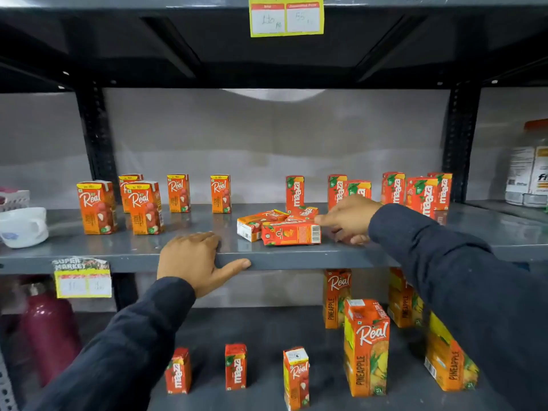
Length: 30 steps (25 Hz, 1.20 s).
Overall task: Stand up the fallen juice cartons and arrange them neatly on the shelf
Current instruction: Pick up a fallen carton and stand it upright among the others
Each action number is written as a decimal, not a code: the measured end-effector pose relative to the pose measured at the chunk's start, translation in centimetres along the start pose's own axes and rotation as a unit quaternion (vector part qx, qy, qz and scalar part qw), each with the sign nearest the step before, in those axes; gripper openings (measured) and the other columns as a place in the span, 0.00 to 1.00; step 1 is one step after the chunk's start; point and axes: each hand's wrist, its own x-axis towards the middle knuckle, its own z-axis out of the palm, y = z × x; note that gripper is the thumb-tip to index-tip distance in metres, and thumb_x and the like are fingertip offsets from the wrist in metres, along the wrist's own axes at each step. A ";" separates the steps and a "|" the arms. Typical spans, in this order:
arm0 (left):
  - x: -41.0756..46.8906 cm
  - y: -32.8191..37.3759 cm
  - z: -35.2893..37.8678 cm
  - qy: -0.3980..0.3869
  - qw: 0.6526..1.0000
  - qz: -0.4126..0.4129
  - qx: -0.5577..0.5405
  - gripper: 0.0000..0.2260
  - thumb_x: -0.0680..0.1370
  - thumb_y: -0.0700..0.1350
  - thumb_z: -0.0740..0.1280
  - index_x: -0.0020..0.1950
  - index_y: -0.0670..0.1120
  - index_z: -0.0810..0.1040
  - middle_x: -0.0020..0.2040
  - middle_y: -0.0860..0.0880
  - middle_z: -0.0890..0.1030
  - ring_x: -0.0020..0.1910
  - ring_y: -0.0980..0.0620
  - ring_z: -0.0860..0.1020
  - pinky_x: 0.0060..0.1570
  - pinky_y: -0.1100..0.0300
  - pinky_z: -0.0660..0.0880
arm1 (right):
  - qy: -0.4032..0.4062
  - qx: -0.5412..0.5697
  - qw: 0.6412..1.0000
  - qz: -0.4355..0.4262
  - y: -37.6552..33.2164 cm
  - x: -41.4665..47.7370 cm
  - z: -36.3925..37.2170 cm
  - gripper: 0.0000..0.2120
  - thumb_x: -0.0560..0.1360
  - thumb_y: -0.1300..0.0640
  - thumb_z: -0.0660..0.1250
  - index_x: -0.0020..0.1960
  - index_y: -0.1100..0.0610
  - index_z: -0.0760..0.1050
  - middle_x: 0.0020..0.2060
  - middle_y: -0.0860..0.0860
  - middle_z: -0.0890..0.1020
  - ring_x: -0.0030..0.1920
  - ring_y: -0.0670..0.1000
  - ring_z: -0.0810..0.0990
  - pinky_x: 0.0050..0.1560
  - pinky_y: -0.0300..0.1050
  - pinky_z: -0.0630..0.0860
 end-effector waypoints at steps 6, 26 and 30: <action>0.1 0.0 0.6 0.052 0.999 -0.004 0.001 0.37 0.66 0.80 0.44 0.38 0.52 0.76 0.34 0.53 0.79 0.31 0.52 0.75 0.30 0.60 0.68 | -0.057 0.052 0.996 -0.050 0.8 0.1 0.4 0.27 0.67 0.48 0.75 0.63 0.53 0.74 0.56 0.49 0.79 0.55 0.50 0.77 0.48 0.44 0.77; -0.1 0.8 0.8 0.107 0.994 -0.022 0.002 0.38 0.69 0.78 0.47 0.39 0.48 0.82 0.31 0.53 0.81 0.28 0.50 0.77 0.29 0.60 0.69 | -0.033 -0.070 0.979 -0.191 -1.0 0.2 1.7 0.29 0.63 0.49 0.76 0.62 0.47 0.70 0.57 0.46 0.77 0.54 0.50 0.77 0.54 0.46 0.79; -0.1 0.9 0.6 0.113 0.993 -0.021 0.011 0.38 0.69 0.78 0.47 0.39 0.48 0.82 0.32 0.53 0.82 0.28 0.50 0.77 0.29 0.61 0.67 | -0.027 -0.103 0.975 -0.197 -1.3 0.2 2.3 0.26 0.64 0.53 0.76 0.56 0.49 0.65 0.54 0.48 0.75 0.51 0.50 0.77 0.48 0.45 0.80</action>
